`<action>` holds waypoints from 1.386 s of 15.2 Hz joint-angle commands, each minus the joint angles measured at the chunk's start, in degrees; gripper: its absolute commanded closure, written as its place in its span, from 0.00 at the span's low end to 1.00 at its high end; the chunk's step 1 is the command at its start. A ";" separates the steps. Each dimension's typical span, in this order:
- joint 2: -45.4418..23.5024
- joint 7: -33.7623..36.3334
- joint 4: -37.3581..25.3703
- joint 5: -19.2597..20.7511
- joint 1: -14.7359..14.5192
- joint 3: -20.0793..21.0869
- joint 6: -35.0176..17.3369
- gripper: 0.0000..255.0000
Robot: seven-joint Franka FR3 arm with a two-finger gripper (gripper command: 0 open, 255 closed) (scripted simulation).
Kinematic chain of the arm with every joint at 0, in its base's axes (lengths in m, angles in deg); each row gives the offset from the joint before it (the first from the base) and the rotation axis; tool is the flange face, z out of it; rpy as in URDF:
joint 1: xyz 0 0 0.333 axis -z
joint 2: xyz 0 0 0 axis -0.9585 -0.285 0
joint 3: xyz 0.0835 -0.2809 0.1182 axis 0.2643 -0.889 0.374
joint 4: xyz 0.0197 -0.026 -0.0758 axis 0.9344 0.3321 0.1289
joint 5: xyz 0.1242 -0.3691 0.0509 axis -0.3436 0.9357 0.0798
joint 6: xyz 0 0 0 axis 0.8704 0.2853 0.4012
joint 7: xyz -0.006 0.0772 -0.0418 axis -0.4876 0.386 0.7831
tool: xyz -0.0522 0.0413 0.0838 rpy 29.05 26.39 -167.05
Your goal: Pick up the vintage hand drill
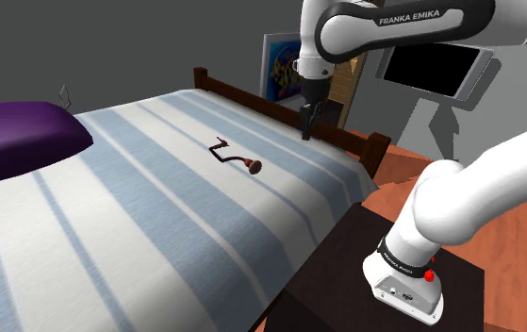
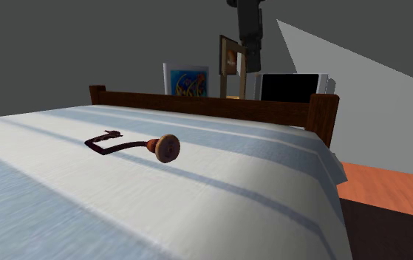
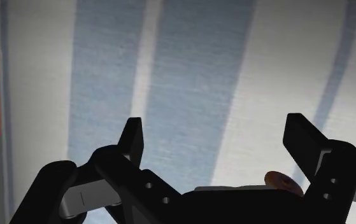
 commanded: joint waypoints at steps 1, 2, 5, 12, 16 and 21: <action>-4.35 -0.41 -1.60 -0.39 -0.76 0.32 -3.15 0.00; -6.29 -0.54 -2.43 -0.59 -1.13 0.56 -4.43 0.00; -12.15 -0.97 -5.29 -1.12 -2.19 1.29 -7.92 0.00; -25.86 -1.93 -14.10 -1.82 -4.36 3.19 -14.00 0.00; -33.68 -2.38 -20.45 -1.78 -5.50 4.34 -16.15 0.00; -36.32 -2.31 -20.01 -1.63 -5.72 4.54 -19.35 0.00</action>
